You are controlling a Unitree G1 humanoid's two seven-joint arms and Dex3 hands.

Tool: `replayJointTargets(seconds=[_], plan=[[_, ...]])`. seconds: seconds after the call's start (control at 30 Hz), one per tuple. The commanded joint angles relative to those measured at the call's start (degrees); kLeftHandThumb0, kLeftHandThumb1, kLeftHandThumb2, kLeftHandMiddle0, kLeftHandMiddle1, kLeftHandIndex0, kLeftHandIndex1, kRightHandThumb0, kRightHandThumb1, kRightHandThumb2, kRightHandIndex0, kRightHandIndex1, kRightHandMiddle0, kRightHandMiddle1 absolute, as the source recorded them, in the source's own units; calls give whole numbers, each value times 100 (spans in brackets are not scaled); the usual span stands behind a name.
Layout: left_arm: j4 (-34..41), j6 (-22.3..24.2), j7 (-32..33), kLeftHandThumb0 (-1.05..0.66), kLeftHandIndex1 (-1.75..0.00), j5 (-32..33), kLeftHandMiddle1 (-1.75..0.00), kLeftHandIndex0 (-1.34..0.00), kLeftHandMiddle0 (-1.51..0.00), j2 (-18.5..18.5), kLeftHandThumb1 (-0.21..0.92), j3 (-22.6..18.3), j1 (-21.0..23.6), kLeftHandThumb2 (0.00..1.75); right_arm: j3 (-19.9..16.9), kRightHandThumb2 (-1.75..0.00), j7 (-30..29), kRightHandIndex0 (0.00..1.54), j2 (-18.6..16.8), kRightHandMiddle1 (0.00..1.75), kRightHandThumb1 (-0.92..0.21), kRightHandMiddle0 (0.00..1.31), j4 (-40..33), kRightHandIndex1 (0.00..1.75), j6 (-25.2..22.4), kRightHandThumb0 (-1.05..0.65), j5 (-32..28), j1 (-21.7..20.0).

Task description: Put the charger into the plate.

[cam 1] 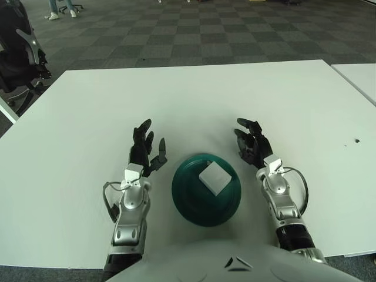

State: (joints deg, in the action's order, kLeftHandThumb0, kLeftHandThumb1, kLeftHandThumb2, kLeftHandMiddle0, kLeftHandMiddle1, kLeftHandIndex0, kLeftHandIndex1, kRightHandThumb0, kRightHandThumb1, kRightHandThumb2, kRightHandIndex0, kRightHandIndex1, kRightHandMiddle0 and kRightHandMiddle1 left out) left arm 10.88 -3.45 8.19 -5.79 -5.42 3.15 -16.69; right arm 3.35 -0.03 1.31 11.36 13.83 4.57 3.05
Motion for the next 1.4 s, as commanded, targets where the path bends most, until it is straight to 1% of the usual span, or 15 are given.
replayJointTargets(seconds=[0.0, 0.2, 0.33, 0.43, 0.5, 0.67, 0.83, 1.13, 1.37], plan=[[-24, -143, 110, -65, -80, -135, -6, 0, -37, -35, 92, 74, -61, 90, -3, -65, -85, 29, -110, 56, -92, 0, -175, 8, -156, -65, -40, 182], [-152, -191, 127, -69, -85, -198, -6, -1, -40, -53, 92, 121, -39, 90, 14, -62, -141, 27, -176, 48, -92, 0, -344, 4, -191, -68, -27, 265], [-209, -132, 79, -70, -87, -137, -7, -2, -42, -73, 92, 138, -26, 89, 31, -62, -138, 27, -202, 46, -92, 0, -426, 4, -218, -68, -44, 304], [-248, -1, 24, -70, -88, -40, -8, -2, -43, -84, 92, 116, 6, 89, 61, -62, -122, 28, -203, 46, -92, 0, -495, 4, -245, -68, -24, 344], [-284, 2, 20, -71, -89, -18, -9, -3, -45, -85, 92, 109, 29, 89, 75, -62, -114, 28, -193, 46, -92, 0, -522, 3, -258, -68, -6, 357], [-342, -166, 34, -73, -91, -35, -9, -5, -46, -39, 92, 113, 49, 89, 108, -64, -116, 28, -168, 48, -92, 0, -575, 3, -270, -68, 62, 387], [-356, -239, 28, -73, -93, -35, -10, -6, -48, -21, 92, 119, 48, 88, 121, -65, -97, 28, -151, 50, -92, 0, -604, 2, -288, -69, 85, 398], [-334, -262, -66, -72, -94, 19, -14, -5, -52, 9, 92, 161, -2, 86, 162, -64, 19, 28, -98, 52, -92, 0, -734, 1, -351, -69, 42, 440], [-339, -266, -147, -72, -94, 68, -17, -3, -54, 20, 92, 191, -33, 86, 140, -61, 108, 29, -71, 49, -92, 0, -819, 1, -457, -67, -5, 443]])
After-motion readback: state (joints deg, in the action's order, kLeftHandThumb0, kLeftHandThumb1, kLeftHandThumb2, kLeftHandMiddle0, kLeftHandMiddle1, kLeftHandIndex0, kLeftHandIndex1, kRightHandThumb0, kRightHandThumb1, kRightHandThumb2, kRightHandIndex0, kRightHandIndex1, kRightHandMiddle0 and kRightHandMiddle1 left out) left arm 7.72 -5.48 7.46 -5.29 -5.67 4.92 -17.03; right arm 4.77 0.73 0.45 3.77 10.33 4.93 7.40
